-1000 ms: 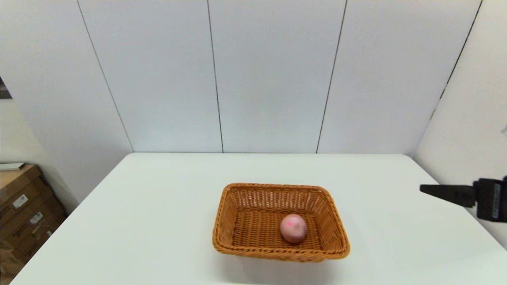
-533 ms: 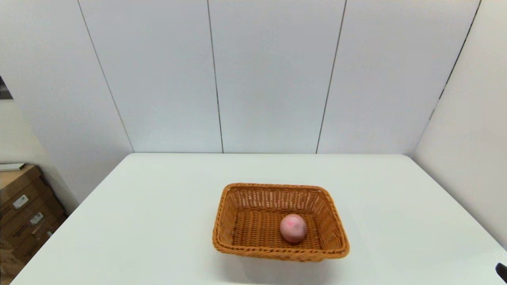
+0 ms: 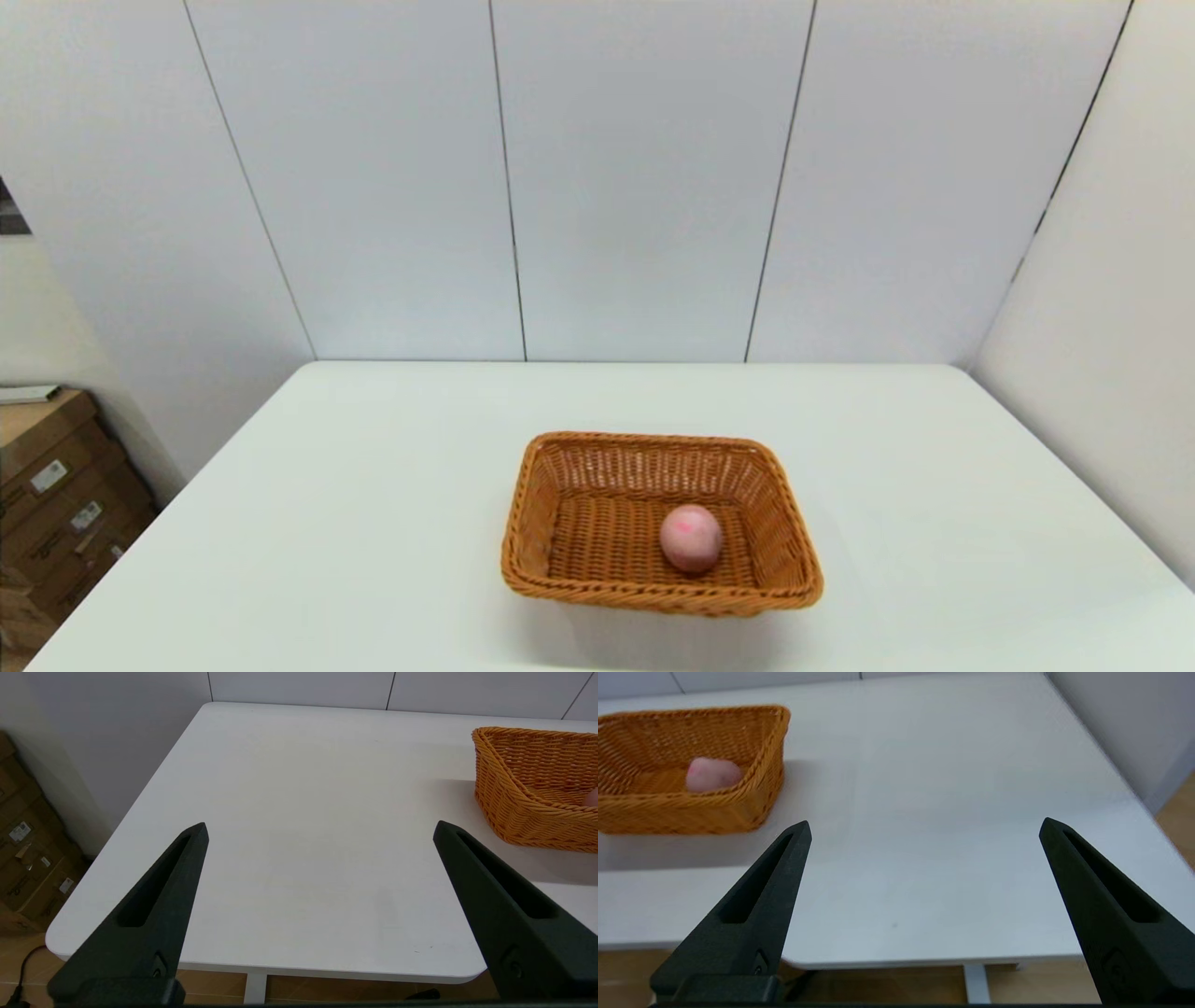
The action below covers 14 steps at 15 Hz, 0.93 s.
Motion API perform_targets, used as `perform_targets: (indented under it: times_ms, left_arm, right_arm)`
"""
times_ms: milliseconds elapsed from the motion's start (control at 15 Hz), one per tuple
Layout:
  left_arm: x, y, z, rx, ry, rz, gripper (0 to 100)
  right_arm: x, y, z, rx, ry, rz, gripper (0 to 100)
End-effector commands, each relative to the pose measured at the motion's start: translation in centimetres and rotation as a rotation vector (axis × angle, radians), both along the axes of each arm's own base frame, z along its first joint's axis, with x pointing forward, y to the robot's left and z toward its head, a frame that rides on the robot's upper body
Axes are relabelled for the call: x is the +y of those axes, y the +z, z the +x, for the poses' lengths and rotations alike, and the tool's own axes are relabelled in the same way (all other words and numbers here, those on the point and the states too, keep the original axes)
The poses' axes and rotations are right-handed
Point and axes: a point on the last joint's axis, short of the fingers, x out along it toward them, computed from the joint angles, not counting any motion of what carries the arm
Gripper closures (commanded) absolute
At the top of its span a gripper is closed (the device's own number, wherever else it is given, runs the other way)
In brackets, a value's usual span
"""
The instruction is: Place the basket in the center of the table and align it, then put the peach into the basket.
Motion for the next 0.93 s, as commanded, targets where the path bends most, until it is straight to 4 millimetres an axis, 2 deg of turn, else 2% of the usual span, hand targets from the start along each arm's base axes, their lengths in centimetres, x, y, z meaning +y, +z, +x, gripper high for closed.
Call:
perform_targets:
  times_ms: [67,933]
  left_arm:
    - [0.0,-0.03,0.0,0.001,0.001,-0.001,0]
    - [0.0,-0.03,0.0,0.001,0.001,-0.001,0]
  right_arm:
    - [0.0,-0.48,-0.11,-0.001,0.009,-0.039,0]
    - [0.02,-0.62,-0.19,-0.015,0.021,-0.048,0]
